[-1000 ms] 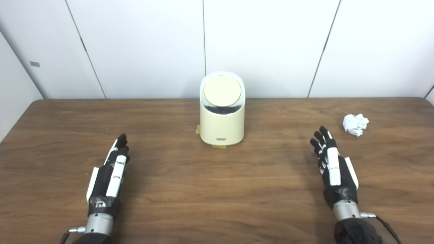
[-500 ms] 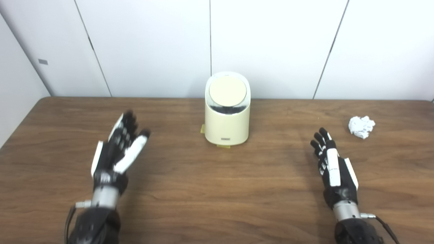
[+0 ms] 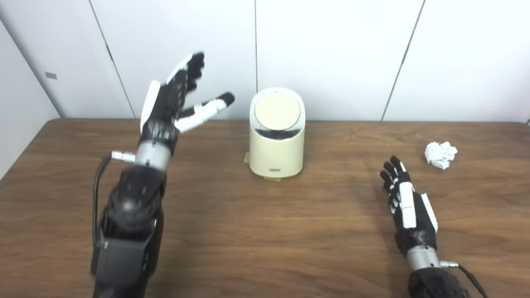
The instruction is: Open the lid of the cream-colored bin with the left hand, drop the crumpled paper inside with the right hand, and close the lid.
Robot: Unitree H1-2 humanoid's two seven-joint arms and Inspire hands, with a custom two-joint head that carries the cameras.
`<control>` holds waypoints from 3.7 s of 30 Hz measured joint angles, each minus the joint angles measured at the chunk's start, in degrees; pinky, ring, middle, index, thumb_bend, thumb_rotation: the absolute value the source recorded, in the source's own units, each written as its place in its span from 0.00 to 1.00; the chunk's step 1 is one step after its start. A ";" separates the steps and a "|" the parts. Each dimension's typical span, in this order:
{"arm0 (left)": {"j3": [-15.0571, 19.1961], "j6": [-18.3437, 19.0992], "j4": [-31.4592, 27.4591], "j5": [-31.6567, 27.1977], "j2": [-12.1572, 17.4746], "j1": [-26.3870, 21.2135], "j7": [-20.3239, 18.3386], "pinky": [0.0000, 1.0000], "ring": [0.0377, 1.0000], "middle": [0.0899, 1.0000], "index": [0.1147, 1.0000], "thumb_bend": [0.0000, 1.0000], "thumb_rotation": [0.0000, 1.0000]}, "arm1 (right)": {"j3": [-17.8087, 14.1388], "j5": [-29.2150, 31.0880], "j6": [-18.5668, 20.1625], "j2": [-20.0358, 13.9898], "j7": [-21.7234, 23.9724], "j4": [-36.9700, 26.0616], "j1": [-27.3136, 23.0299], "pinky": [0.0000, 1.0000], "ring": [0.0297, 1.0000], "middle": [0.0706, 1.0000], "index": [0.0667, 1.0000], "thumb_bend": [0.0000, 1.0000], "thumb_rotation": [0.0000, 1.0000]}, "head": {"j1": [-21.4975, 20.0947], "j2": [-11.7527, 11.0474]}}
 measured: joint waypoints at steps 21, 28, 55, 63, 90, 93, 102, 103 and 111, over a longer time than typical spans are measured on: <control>-15.32 0.00 25.47 18.24 2.05 -20.77 -14.89 0.80 0.92 0.91 0.90 0.94 0.16 | 0.71 -1.29 -0.62 1.65 -0.74 0.40 -0.78 1.00 0.95 0.95 0.96 0.59 0.99 | 0.17 0.53; -17.86 -1.38 27.95 19.71 2.45 -22.99 -15.44 0.75 0.88 0.91 0.88 0.93 0.13 | 0.69 -1.33 -0.80 2.19 -1.31 1.20 -1.57 1.00 0.95 0.95 0.97 0.60 0.98 | 0.61 0.09; -26.14 -14.28 34.50 33.84 5.79 -24.18 -12.93 0.83 0.90 0.90 0.88 0.95 0.12 | 0.72 -2.03 -2.49 3.72 -2.56 1.70 -2.09 1.00 0.94 0.94 0.96 0.58 0.98 | -0.44 0.26; -29.74 -19.09 35.96 38.90 6.11 -24.11 -8.67 0.90 0.92 0.91 0.90 0.95 0.13 | 0.72 -2.39 -2.49 4.29 -2.93 1.72 -2.13 1.00 0.93 0.94 0.95 0.60 0.97 | -0.62 0.18; 9.85 -1.26 14.45 -2.76 -6.68 -3.03 -17.00 0.85 0.85 0.86 0.90 0.63 0.39 | -0.63 -1.76 -2.52 4.76 -3.28 2.02 -2.59 0.99 0.92 0.94 0.94 0.56 0.92 | -1.67 -0.53; 10.89 -1.49 10.25 -6.49 -8.66 4.93 -14.55 0.90 0.91 0.92 0.94 0.55 0.63 | -1.26 -1.78 -2.59 3.92 -3.29 1.97 -2.44 0.99 0.91 0.94 0.95 0.55 0.92 | -1.76 -0.44; 11.39 -8.21 2.93 -8.41 -8.84 20.19 -7.30 0.97 0.95 0.94 0.96 0.53 0.77 | -1.90 -0.84 -2.59 0.69 -2.17 1.10 -2.01 0.94 0.92 0.93 0.93 0.61 0.68 | -2.11 -0.09; 11.31 -8.41 1.89 -8.49 -8.78 21.11 -6.57 0.98 0.96 0.94 0.96 0.53 0.77 | -2.22 -0.56 -2.56 0.33 -2.00 0.90 -2.04 0.93 0.91 0.93 0.93 0.63 0.66 | -2.37 0.09; 9.09 -12.99 -0.74 -6.23 -9.97 28.49 -1.07 1.00 0.92 0.93 0.92 0.54 0.70 | -4.86 0.96 -2.48 -3.76 -1.05 0.30 -3.64 0.84 0.87 0.93 0.92 0.68 0.47 | -2.46 0.70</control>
